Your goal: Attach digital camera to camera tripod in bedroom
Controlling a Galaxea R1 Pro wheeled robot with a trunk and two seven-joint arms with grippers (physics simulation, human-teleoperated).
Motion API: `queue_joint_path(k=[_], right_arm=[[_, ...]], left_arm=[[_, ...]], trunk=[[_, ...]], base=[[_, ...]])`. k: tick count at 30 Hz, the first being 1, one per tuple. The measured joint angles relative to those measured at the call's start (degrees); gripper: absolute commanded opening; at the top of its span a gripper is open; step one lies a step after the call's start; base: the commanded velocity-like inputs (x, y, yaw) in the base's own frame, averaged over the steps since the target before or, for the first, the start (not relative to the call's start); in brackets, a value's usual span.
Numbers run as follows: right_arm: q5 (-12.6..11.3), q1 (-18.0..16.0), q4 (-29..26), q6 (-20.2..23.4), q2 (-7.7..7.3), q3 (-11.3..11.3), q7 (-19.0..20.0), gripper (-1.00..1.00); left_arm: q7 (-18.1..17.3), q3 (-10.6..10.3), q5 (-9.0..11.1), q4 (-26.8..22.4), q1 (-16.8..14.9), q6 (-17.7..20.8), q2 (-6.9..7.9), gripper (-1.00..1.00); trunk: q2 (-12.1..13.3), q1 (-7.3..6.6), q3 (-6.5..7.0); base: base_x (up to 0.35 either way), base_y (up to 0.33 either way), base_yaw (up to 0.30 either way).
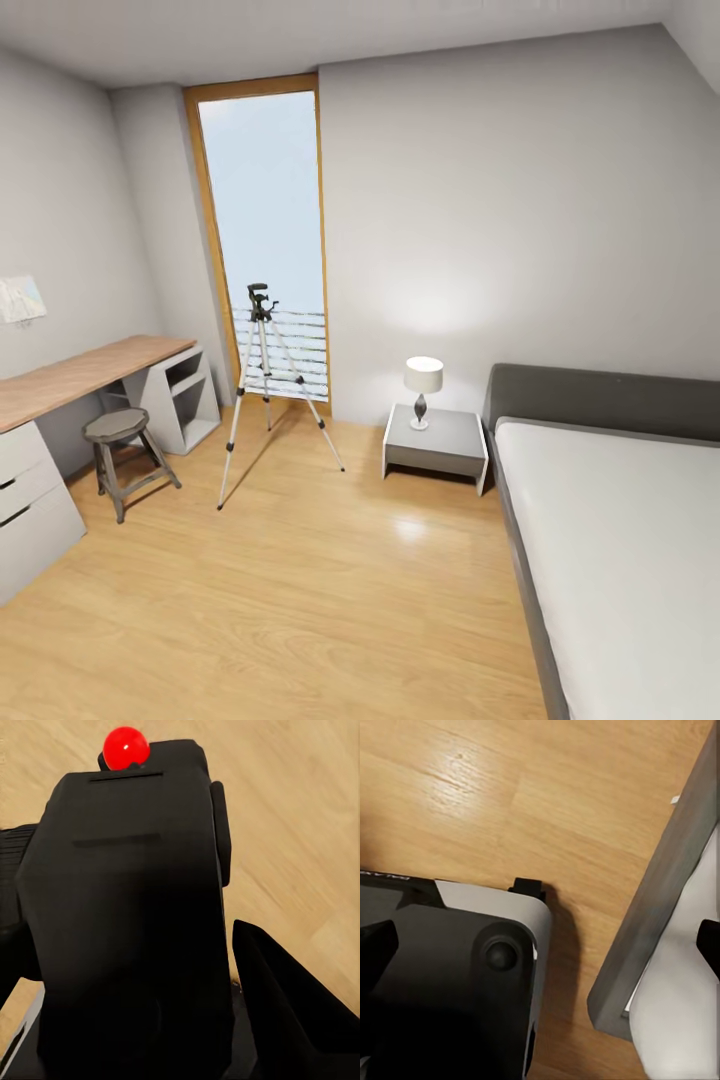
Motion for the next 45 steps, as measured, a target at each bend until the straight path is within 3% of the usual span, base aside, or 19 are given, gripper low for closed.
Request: queue_joint_path(k=[11, 34, 45], right_arm=[[0.0, 0.0, 0.0, -0.1, -0.03, 0.0, -0.3, 1.00], [0.0, 0.0, 0.0, -0.2, -0.03, 0.0, -0.3, 1.00], [0.1, 0.0, 0.0, -0.3, 0.00, 0.0, -0.3, 1.00]], left_arm=[[0.0, 0.0, 0.0, 0.0, 1.2, -3.7, -0.08, -1.00], [0.1, 0.0, 0.2, 0.1, 1.4, -4.0, 0.01, -1.00], [0.1, 0.0, 0.2, 0.1, 1.4, -4.1, 0.01, -1.00]], trunk=[[4.4, -2.42, 1.99], [13.6, -7.47, 6.03], [13.6, -7.48, 6.04]], base=[[0.000, 0.000, 0.000], [0.000, 0.000, 0.000], [0.000, 0.000, 0.000]])
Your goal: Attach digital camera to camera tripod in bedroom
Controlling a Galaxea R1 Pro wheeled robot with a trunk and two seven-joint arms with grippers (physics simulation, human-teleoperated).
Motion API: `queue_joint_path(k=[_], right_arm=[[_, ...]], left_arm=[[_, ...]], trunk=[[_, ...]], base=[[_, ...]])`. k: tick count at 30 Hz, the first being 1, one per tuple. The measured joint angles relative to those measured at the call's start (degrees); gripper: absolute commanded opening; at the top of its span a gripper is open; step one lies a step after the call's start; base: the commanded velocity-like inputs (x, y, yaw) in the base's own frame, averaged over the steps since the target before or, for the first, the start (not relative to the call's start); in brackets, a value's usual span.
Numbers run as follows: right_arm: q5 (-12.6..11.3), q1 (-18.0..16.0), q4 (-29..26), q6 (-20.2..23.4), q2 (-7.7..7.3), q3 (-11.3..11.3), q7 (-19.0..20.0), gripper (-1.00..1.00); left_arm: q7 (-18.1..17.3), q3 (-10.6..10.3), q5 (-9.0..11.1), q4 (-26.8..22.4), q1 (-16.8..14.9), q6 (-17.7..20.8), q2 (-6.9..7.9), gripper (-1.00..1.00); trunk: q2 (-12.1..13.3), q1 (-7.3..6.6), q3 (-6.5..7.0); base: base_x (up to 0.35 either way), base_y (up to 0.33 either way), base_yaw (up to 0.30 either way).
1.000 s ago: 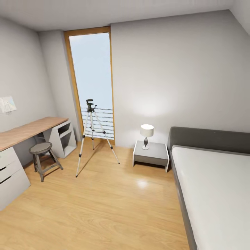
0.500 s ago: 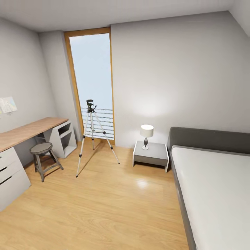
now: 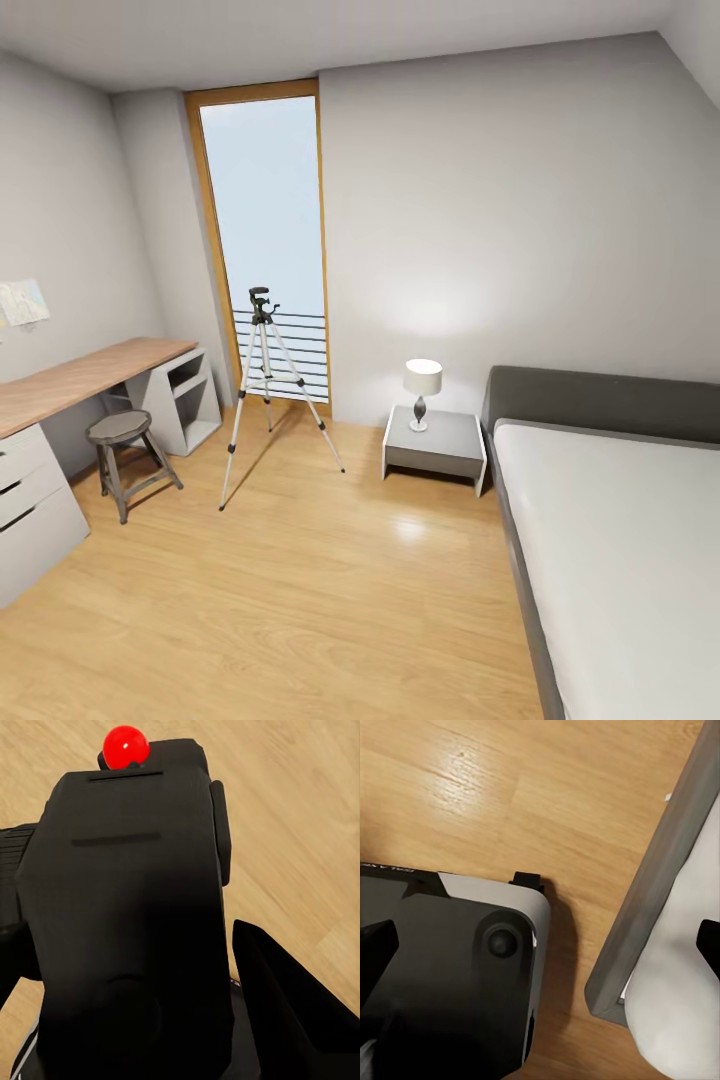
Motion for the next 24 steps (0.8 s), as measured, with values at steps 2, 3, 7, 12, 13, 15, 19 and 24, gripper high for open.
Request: queue_joint_path(k=[2, 3, 7, 12, 13, 15, 19, 24], right_arm=[[0.0, 0.0, 0.0, 0.0, -0.01, 0.0, 0.0, 1.00], [0.0, 0.0, 0.0, 0.0, -0.02, 0.0, 0.0, 1.00], [0.0, 0.0, 0.0, 0.0, 0.00, 0.0, 0.0, 1.00], [0.0, 0.0, 0.0, 0.0, 0.04, 0.0, 0.0, 1.00], [0.0, 0.0, 0.0, 0.0, 0.03, 0.0, 0.0, 1.00], [0.0, 0.0, 0.0, 0.0, 0.04, 0.0, 0.0, 1.00], [0.0, 0.0, 0.0, 0.0, 0.05, 0.0, 0.0, 1.00], [0.0, 0.0, 0.0, 0.0, 0.06, 0.0, 0.0, 1.00]], left_arm=[[0.0, 0.0, 0.0, 0.0, 0.0, 0.0, 0.00, -1.00], [0.0, 0.0, 0.0, 0.0, 0.0, 0.0, 0.00, -1.00], [0.0, 0.0, 0.0, 0.0, 0.0, 0.0, 0.00, -1.00], [0.0, 0.0, 0.0, 0.0, 0.0, 0.0, 0.00, -1.00], [0.0, 0.0, 0.0, 0.0, 0.0, 0.0, 0.00, -1.00], [0.0, 0.0, 0.0, 0.0, 0.0, 0.0, 0.00, -1.00], [0.0, 0.0, 0.0, 0.0, 0.0, 0.1, 0.00, -1.00], [0.0, 0.1, 0.1, 0.0, 0.0, 0.1, 0.00, -1.00]], trunk=[[0.0, 0.00, 0.00], [0.0, 0.00, 0.00], [0.0, 0.00, 0.00], [0.0, 0.00, 0.00], [0.0, 0.00, 0.00], [0.0, 0.00, 0.00], [0.0, 0.00, 0.00], [0.0, 0.00, 0.00]], base=[[0.000, 0.000, 0.000], [0.000, 0.000, 0.000], [0.000, 0.000, 0.000], [0.000, 0.000, 0.000], [0.000, 0.000, 0.000], [0.000, 0.000, 0.000], [0.000, 0.000, 0.000], [0.000, 0.000, 0.000]])
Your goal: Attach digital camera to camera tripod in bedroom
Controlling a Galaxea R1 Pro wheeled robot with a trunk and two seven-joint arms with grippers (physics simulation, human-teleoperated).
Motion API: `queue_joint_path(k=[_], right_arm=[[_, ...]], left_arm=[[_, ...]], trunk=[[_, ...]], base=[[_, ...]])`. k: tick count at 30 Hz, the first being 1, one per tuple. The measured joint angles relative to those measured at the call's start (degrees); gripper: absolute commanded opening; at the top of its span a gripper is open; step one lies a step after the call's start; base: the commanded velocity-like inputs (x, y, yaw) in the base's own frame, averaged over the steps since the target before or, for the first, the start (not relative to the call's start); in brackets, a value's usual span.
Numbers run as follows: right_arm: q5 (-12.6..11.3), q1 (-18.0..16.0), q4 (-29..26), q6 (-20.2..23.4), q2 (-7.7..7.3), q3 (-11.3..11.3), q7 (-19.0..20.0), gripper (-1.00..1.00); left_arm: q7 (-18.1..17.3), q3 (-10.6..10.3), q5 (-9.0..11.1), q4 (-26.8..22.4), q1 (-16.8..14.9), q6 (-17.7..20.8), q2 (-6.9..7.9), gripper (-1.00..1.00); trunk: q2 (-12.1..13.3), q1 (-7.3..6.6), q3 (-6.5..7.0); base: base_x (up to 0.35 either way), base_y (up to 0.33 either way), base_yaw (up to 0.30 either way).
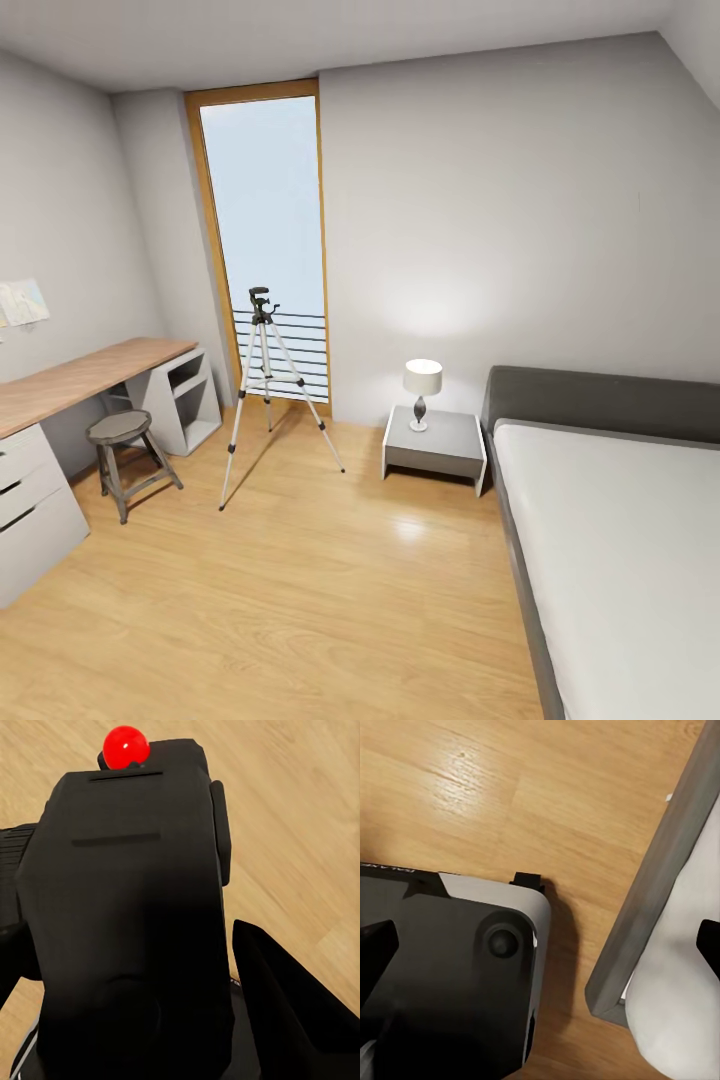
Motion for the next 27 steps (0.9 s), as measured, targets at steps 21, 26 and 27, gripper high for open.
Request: queue_joint_path(k=[21, 26, 27], right_arm=[[0.0, 0.0, 0.0, -0.4, 0.34, 0.0, 0.0, 1.00], [-0.1, 0.0, 0.0, -0.3, 0.79, -0.1, 0.0, 1.00], [-0.1, 0.0, 0.0, -0.2, 0.82, -0.1, 0.0, 1.00]], left_arm=[[0.2, 0.4, 0.6, -0.2, 0.0, -0.4, 0.17, -1.00], [0.1, 0.3, 0.6, -0.2, 0.0, -0.2, 0.29, -1.00], [0.1, 0.3, 0.6, -0.2, 0.0, -0.2, 0.32, -1.00]], trunk=[[0.0, -0.02, 0.00], [0.0, -0.03, 0.00], [0.0, -0.03, 0.00]], base=[[0.033, 0.000, 0.000], [0.279, 0.000, 0.000], [0.305, 0.000, 0.000]])
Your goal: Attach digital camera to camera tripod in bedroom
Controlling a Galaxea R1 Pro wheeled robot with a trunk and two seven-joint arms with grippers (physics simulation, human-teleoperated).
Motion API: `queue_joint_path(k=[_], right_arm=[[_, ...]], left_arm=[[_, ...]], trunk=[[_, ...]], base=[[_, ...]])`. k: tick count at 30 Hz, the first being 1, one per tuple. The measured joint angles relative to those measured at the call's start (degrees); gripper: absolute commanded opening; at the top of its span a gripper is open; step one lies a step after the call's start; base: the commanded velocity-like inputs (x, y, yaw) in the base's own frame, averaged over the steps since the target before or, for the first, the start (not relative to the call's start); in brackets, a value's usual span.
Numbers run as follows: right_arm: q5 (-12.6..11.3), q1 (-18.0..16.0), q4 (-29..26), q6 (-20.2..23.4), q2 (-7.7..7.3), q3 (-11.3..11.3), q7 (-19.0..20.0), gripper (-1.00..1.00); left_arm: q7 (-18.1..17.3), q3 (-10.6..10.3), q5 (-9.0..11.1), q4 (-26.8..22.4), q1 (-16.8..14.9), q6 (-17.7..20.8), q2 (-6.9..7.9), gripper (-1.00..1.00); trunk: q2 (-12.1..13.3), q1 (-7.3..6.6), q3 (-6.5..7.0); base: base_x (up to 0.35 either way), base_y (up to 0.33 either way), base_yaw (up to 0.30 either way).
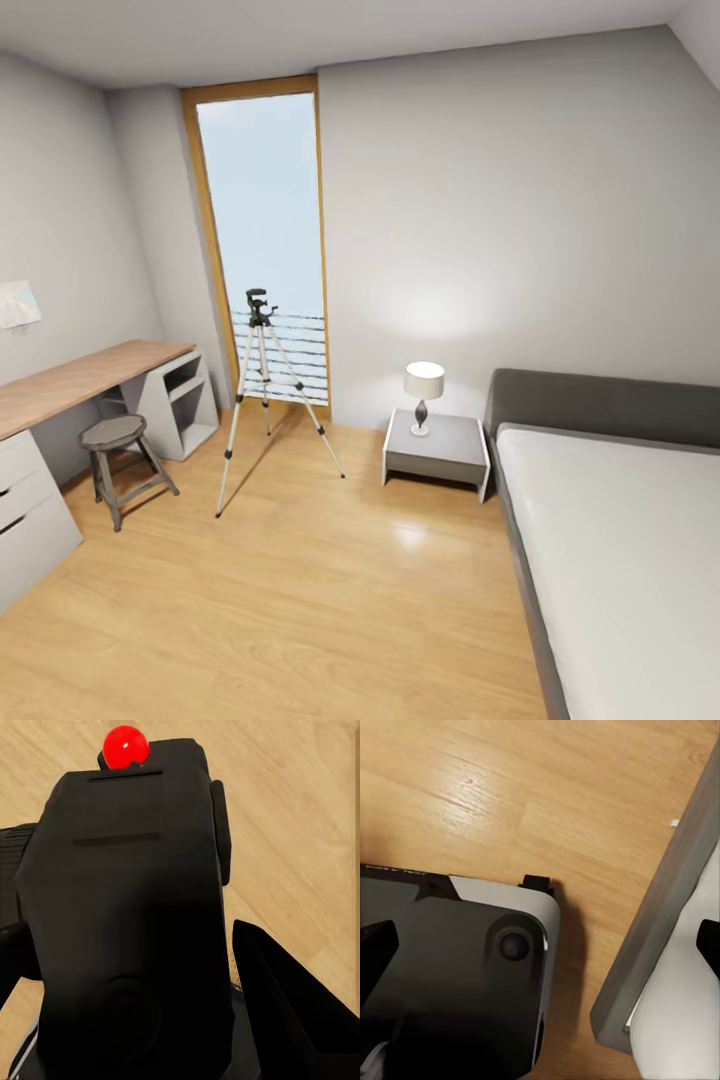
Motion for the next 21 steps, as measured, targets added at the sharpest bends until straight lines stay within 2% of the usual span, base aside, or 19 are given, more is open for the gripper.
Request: queue_joint_path(k=[12, 21], right_arm=[[0.1, 0.0, 0.0, 0.2, -0.42, 0.0, 0.0, 1.00], [0.2, 0.0, 0.0, 0.3, -0.59, 0.1, 0.0, 1.00]], left_arm=[[0.0, 0.0, 0.1, 0.0, 0.0, 0.1, 0.15, -1.00], [0.0, 0.0, 0.1, 0.0, 0.0, 0.1, 0.12, -1.00]], trunk=[[0.0, 0.00, 0.00], [0.0, 0.00, 0.00]], base=[[0.322, 0.000, 0.000], [0.326, 0.000, 0.195]])
